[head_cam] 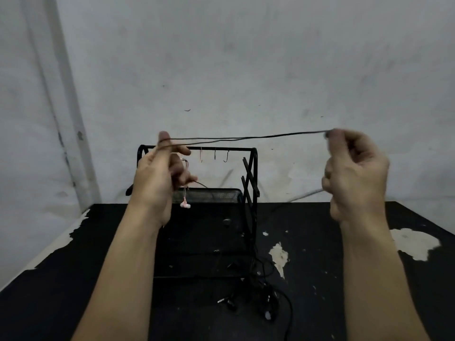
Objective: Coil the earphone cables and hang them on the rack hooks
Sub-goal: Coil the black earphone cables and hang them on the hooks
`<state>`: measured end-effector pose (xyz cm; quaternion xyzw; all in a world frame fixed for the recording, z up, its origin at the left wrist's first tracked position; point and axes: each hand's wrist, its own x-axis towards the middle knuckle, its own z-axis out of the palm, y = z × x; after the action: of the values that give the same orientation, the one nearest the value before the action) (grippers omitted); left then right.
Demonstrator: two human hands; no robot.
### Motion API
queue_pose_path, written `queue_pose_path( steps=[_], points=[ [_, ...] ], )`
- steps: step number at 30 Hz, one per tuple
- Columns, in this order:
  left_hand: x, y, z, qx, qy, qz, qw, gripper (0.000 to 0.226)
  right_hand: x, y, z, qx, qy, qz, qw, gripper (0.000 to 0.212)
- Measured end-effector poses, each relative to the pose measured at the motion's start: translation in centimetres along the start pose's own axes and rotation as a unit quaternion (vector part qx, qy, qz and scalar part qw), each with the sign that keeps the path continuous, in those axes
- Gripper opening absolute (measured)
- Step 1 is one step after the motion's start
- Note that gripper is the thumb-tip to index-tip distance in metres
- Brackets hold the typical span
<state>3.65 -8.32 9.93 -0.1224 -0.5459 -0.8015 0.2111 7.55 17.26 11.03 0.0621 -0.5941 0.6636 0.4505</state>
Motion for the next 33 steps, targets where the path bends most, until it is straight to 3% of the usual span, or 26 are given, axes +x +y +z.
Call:
queue_pose_path(
  steps=[2,6,8,10,12,15,18,22,25,27,29,31,33],
  points=[
    [0.2,0.1,-0.4,-0.016,0.01,-0.038,0.999,0.048,0.1,0.4,-0.4,-0.059,-0.019,-0.007,0.998,0.012],
    [0.5,-0.4,-1.2,0.126,0.082,0.13,0.98,0.026,-0.1,-0.3,-0.8,-0.078,0.054,-0.162,0.982,0.004],
    [0.5,-0.6,-1.0,0.134,0.06,0.145,0.979,0.018,0.1,0.0,-1.0,-0.094,0.077,-0.195,0.973,0.007],
    [0.3,-0.7,-0.7,0.146,0.016,0.117,0.982,0.018,0.5,0.6,-1.1,-0.088,0.07,-0.141,0.984,0.008],
    [0.1,-0.7,-0.6,0.154,-0.002,0.081,0.985,0.018,0.9,1.4,-1.4,-0.15,0.008,-0.067,0.986,0.011],
    [0.1,-0.8,-1.3,0.207,-0.066,0.011,0.976,0.023,1.4,2.6,-1.6,-0.285,-0.124,0.016,0.95,0.008],
    [-0.3,-0.8,-1.6,0.251,-0.146,-0.074,0.954,0.023,1.4,3.2,-1.6,-0.342,-0.125,0.073,0.929,0.012],
    [-1.4,-0.3,-0.4,0.247,-0.222,-0.128,0.934,0.038,1.3,2.5,-1.6,-0.449,-0.183,0.073,0.872,0.055],
    [-2.4,-0.6,1.3,0.284,-0.268,-0.132,0.911,0.04,-0.8,0.5,0.6,-0.257,-0.299,0.083,0.916,0.07],
    [-2.8,-0.9,2.1,0.272,-0.271,-0.134,0.913,0.037,-2.4,-0.2,2.0,-0.175,-0.428,0.134,0.877,0.078],
    [-3.0,-0.9,2.4,0.254,-0.263,-0.137,0.921,0.036,-3.3,-0.1,2.5,-0.144,-0.508,0.156,0.835,0.047],
    [-2.9,-1.0,2.3,0.236,-0.261,-0.138,0.926,0.038,-3.4,0.0,2.7,-0.128,-0.506,0.151,0.839,0.026],
    [-2.7,-1.1,2.1,0.207,-0.276,-0.147,0.927,0.039,-3.3,0.3,2.8,-0.11,-0.45,0.154,0.873,0.022]
  ],
)
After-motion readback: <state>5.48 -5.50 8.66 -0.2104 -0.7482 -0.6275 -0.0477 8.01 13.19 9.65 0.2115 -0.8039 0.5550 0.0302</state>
